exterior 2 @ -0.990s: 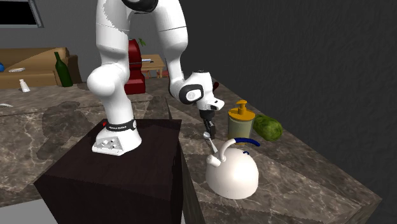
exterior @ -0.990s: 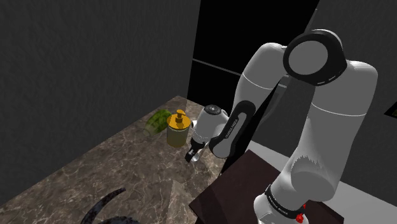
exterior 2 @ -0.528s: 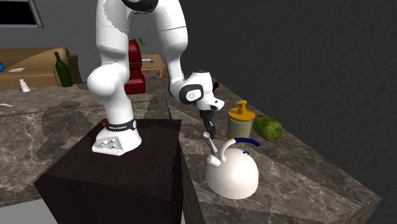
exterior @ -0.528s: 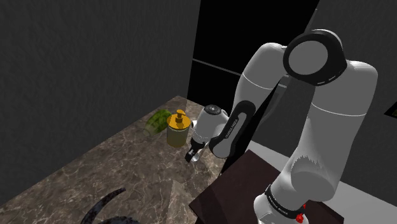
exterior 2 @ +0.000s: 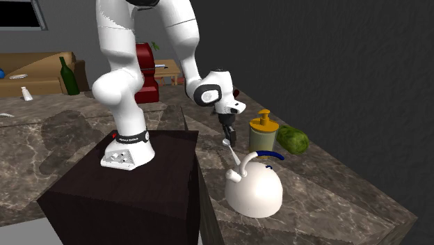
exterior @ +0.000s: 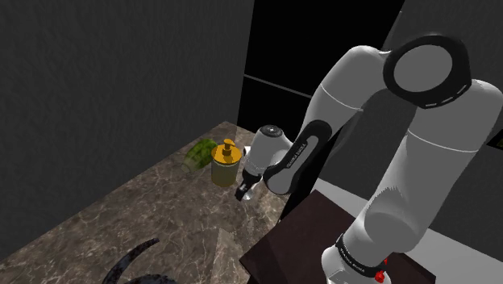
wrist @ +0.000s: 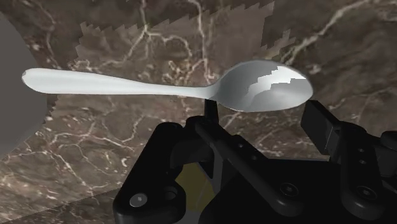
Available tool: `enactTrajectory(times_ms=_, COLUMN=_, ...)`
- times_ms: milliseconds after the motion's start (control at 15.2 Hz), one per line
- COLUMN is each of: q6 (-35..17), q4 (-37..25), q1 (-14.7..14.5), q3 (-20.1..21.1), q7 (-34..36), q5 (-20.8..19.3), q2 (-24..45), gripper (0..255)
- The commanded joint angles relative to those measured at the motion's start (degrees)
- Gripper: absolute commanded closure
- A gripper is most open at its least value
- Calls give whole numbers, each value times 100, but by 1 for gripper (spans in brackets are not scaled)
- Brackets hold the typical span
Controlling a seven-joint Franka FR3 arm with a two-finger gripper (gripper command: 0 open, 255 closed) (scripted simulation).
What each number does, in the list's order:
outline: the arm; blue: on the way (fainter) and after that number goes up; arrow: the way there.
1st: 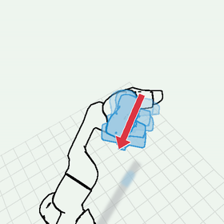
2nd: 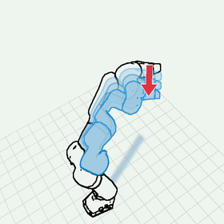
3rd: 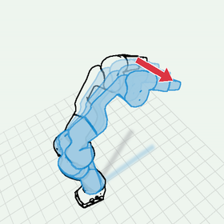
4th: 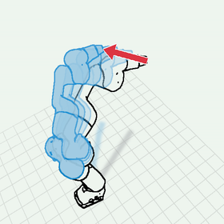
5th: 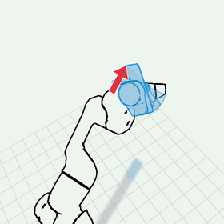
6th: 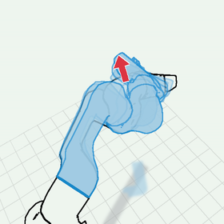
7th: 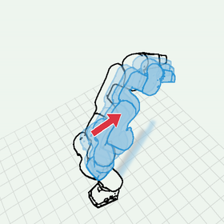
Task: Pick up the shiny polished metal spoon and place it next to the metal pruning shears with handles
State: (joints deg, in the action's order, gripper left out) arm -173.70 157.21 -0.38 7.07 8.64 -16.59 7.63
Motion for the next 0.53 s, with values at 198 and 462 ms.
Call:
enactTrajectory(times_ms=198, q6=456, q4=101, q1=284, q3=452, q7=-659, q5=835, q2=-567, gripper=255)
enactTrajectory(times_ms=462, q6=842, q4=122, q1=236, q3=512, q7=-1022, q5=1322, q2=-990, gripper=255)
